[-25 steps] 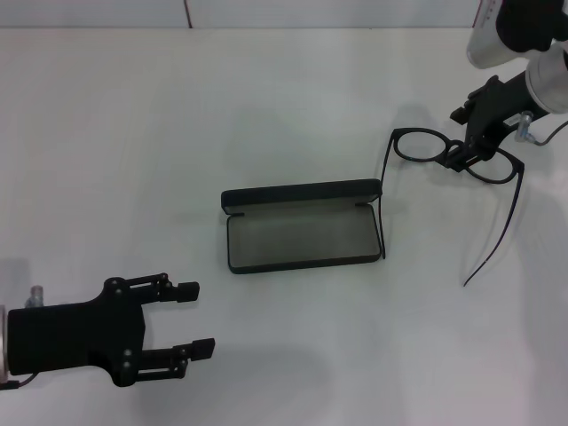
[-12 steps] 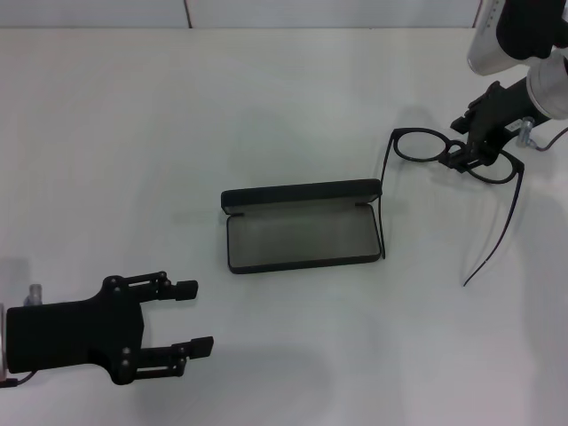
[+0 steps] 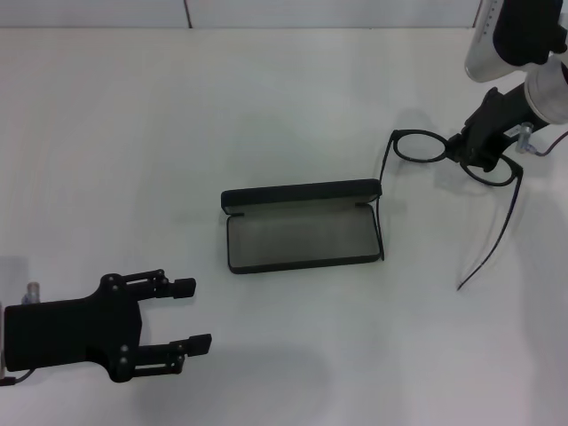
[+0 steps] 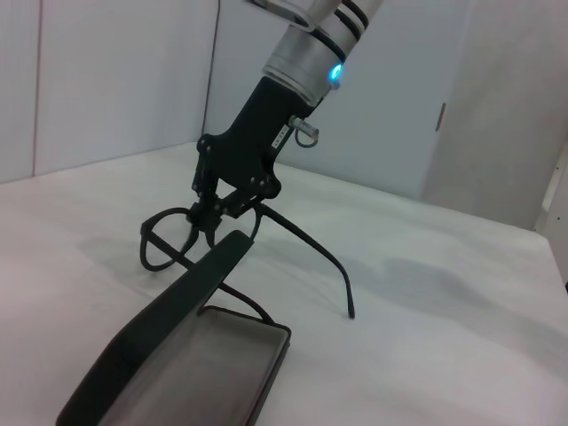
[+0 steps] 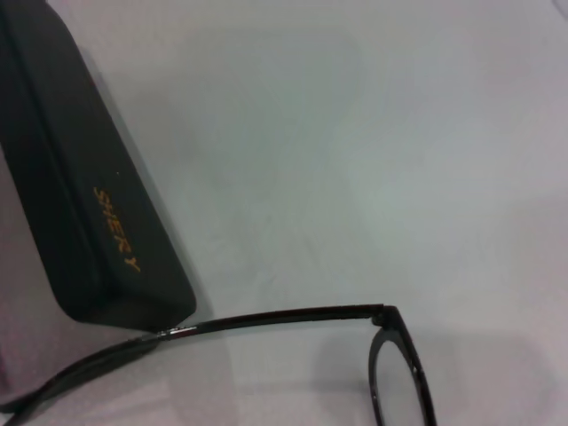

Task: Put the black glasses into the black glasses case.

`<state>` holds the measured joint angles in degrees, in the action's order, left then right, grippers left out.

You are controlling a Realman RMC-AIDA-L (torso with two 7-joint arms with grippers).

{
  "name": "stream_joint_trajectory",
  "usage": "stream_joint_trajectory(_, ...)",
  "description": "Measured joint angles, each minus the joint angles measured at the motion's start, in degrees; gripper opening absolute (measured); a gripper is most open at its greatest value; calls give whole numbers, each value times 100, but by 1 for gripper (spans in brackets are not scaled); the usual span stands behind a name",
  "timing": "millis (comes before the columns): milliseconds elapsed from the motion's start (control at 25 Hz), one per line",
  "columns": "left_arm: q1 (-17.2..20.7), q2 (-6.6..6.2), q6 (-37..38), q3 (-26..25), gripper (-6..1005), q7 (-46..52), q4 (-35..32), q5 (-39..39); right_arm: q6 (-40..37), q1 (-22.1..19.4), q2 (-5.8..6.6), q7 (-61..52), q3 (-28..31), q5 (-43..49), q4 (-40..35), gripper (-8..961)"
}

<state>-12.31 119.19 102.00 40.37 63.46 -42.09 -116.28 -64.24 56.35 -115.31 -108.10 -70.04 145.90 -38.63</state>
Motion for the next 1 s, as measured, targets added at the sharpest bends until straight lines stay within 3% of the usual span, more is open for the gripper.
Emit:
stream_joint_trajectory(80,0,-1,1,-1,738,0,1,0,-3,-1,0,-18,21,-1,-17,136)
stream_joint_trajectory(320,0,-1,4,-3,738,0,6,0,-46,-1,13,-28,28,-1,-47,61)
stream_joint_trajectory(640,0,-2,13,-12,737,42,8,0,-193,-24,69,-27,110,-47,-177,58)
stream_joint_trajectory(1000,-20,-42,62,-13,736,197,6,31,-938,-243,129,-95,939,-29,-1020,57)
